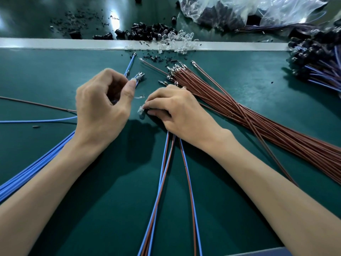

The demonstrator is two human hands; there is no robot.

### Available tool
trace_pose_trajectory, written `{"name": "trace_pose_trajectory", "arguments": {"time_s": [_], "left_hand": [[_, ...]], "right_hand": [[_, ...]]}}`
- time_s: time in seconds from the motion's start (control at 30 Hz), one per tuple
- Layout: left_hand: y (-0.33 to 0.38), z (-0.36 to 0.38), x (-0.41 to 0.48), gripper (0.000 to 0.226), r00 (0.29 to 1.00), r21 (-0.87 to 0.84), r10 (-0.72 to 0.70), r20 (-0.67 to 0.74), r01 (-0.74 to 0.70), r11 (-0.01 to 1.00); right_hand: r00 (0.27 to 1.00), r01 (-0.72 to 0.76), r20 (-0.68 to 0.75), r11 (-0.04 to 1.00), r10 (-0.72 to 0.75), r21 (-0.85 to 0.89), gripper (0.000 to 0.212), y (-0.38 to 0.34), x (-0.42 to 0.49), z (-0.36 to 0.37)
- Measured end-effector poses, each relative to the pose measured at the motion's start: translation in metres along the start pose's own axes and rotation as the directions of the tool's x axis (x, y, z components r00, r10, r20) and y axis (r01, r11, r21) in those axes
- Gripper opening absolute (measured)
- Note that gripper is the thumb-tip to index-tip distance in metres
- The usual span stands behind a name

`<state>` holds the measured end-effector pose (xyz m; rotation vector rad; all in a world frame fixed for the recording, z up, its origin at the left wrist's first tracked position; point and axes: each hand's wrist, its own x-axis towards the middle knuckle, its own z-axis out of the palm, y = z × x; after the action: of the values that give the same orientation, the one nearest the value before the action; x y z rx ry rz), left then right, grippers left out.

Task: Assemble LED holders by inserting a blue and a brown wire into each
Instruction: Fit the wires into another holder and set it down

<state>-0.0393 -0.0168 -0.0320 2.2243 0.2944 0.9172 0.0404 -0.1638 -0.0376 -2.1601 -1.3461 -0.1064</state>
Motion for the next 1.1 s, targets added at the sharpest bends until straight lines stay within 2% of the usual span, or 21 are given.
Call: {"name": "trace_pose_trajectory", "arguments": {"time_s": [0.1,0.23,0.33,0.43,0.6,0.77,0.87,0.97,1.1], "left_hand": [[0.001,0.000,-0.001,0.023,0.999,-0.007,0.026,0.030,-0.026,1.000],[0.002,-0.002,0.000,0.024,0.998,0.008,0.060,0.005,-0.060,0.998],[-0.002,-0.003,0.001,0.034,0.998,0.028,0.024,-0.057,-0.023,0.999],[-0.003,-0.003,0.001,0.044,0.999,0.022,0.015,-0.042,-0.014,1.000],[-0.001,-0.002,-0.001,0.036,1.000,-0.022,0.013,-0.006,-0.013,1.000],[-0.001,0.000,0.000,0.033,0.999,-0.013,0.041,0.004,-0.041,0.999],[-0.001,0.001,0.000,0.028,0.999,-0.041,0.038,0.008,-0.037,0.998],[-0.001,0.001,0.000,0.024,0.999,-0.077,0.031,0.022,-0.029,0.997],[-0.002,0.000,0.001,0.020,0.995,-0.112,0.073,0.073,-0.064,0.992]], "right_hand": [[0.999,-0.003,-0.036,1.000,0.003,-0.014,0.017,0.000,-0.001,-0.001],[0.999,0.023,-0.031,0.990,-0.027,-0.140,0.039,-0.008,0.001,0.000],[0.997,0.066,0.054,0.985,-0.058,-0.160,0.031,-0.012,0.002,0.001],[0.997,0.071,0.047,0.992,-0.067,-0.105,0.019,-0.011,0.002,0.002],[0.999,0.048,0.014,0.997,-0.047,-0.058,0.012,-0.007,0.002,-0.003],[0.995,0.086,0.054,0.988,-0.080,-0.132,0.029,-0.011,0.001,-0.002],[0.994,0.103,0.055,0.988,-0.098,-0.113,0.015,-0.011,0.001,0.001],[0.995,0.097,0.019,0.989,-0.096,-0.110,0.013,-0.007,0.002,0.002],[0.984,0.022,-0.180,0.994,-0.002,0.107,0.015,-0.005,0.002,-0.002]]}}
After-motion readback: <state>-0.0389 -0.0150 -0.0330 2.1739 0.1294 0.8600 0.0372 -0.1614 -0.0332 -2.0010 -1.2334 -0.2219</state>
